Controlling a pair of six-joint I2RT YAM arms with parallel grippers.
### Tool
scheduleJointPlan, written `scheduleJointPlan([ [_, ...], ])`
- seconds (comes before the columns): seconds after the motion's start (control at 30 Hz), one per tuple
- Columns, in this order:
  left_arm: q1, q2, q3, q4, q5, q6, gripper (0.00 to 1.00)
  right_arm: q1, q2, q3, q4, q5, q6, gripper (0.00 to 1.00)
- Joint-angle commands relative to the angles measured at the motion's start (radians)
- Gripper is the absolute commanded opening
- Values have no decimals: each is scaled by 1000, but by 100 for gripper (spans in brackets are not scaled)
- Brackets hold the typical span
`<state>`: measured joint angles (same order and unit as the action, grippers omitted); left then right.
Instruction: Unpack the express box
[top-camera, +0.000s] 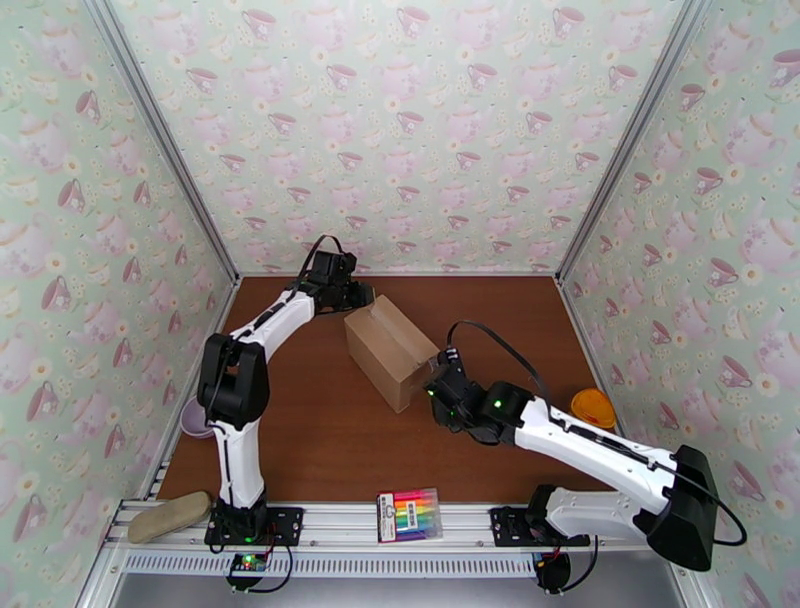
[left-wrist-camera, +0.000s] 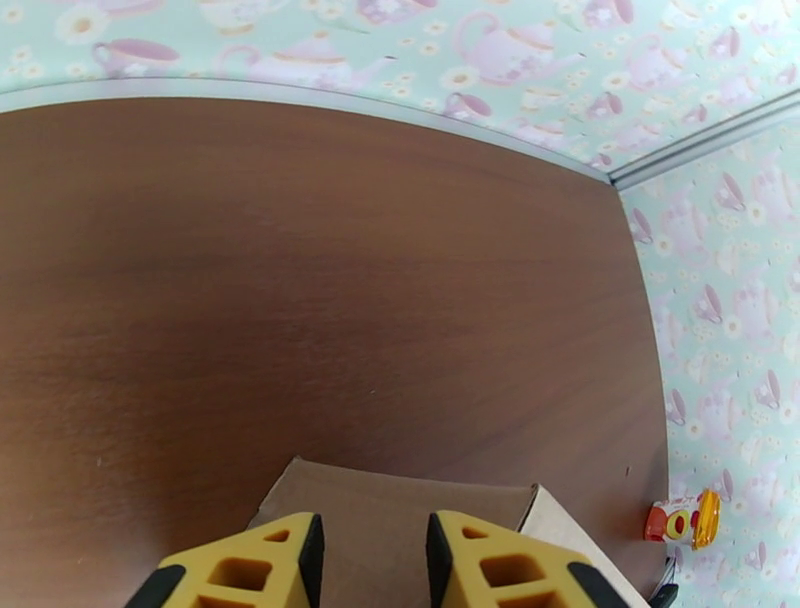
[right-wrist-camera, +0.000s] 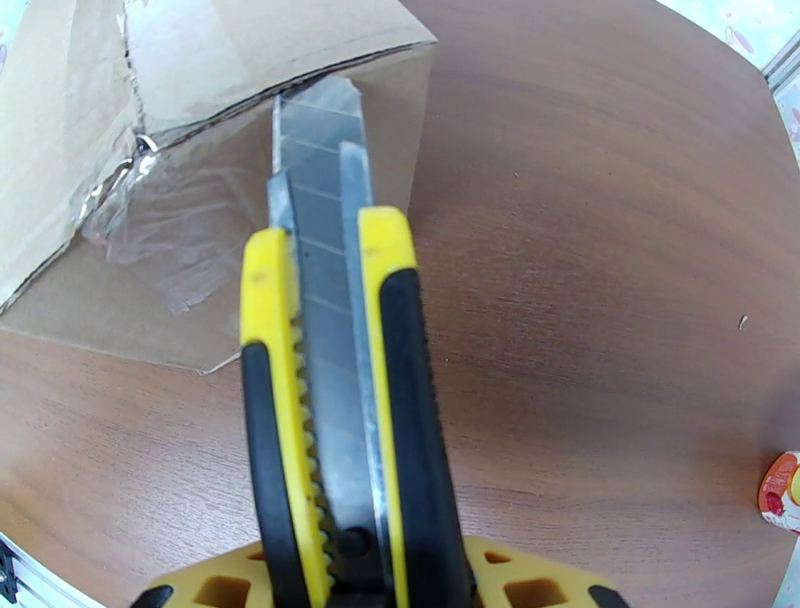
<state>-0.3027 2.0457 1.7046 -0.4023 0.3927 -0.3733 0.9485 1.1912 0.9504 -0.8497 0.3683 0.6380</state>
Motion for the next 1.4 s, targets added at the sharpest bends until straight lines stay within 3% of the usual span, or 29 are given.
scheduleJointPlan([
  [0.0, -14, 43, 16, -13, 63, 39, 36, -9, -31, -12, 41, -21, -24, 0],
  [0.5, 2, 67, 15, 18, 83, 21, 36, -30, -45, -24, 57, -123, -34, 0],
  [1.37, -3, 80, -2, 68, 213, 59, 36, -96, 19, 13, 72, -132, -140, 0],
])
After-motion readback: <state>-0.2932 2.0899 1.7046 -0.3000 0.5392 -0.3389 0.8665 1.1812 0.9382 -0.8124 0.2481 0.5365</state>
